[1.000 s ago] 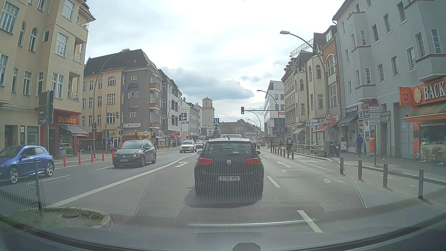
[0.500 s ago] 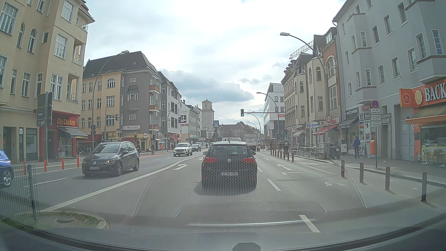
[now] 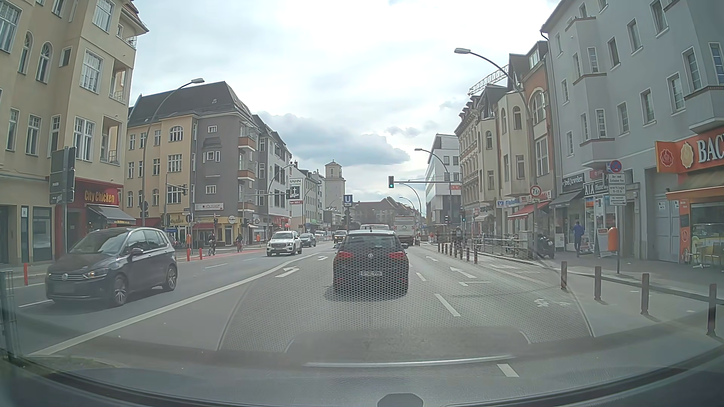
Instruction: Follow the waypoints while adhering to traffic rules and regulations
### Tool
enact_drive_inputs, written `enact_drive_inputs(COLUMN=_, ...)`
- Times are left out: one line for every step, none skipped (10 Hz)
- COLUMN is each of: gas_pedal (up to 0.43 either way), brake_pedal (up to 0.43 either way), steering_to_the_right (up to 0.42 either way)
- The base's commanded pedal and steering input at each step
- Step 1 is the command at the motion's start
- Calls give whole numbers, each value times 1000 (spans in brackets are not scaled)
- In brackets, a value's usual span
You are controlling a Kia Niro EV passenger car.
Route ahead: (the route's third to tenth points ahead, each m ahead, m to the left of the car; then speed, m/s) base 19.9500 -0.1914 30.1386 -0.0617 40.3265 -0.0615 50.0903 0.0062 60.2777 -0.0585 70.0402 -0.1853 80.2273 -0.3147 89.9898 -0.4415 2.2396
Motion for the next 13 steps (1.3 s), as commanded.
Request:
enact_drive_inputs(gas_pedal=370, brake_pedal=0, steering_to_the_right=41)
enact_drive_inputs(gas_pedal=370, brake_pedal=0, steering_to_the_right=41)
enact_drive_inputs(gas_pedal=370, brake_pedal=0, steering_to_the_right=42)
enact_drive_inputs(gas_pedal=370, brake_pedal=0, steering_to_the_right=42)
enact_drive_inputs(gas_pedal=370, brake_pedal=0, steering_to_the_right=42)
enact_drive_inputs(gas_pedal=370, brake_pedal=0, steering_to_the_right=41)
enact_drive_inputs(gas_pedal=370, brake_pedal=0, steering_to_the_right=38)
enact_drive_inputs(gas_pedal=370, brake_pedal=0, steering_to_the_right=30)
enact_drive_inputs(gas_pedal=358, brake_pedal=0, steering_to_the_right=23)
enact_drive_inputs(gas_pedal=339, brake_pedal=0, steering_to_the_right=18)
enact_drive_inputs(gas_pedal=331, brake_pedal=0, steering_to_the_right=13)
enact_drive_inputs(gas_pedal=319, brake_pedal=0, steering_to_the_right=10)
enact_drive_inputs(gas_pedal=311, brake_pedal=0, steering_to_the_right=9)
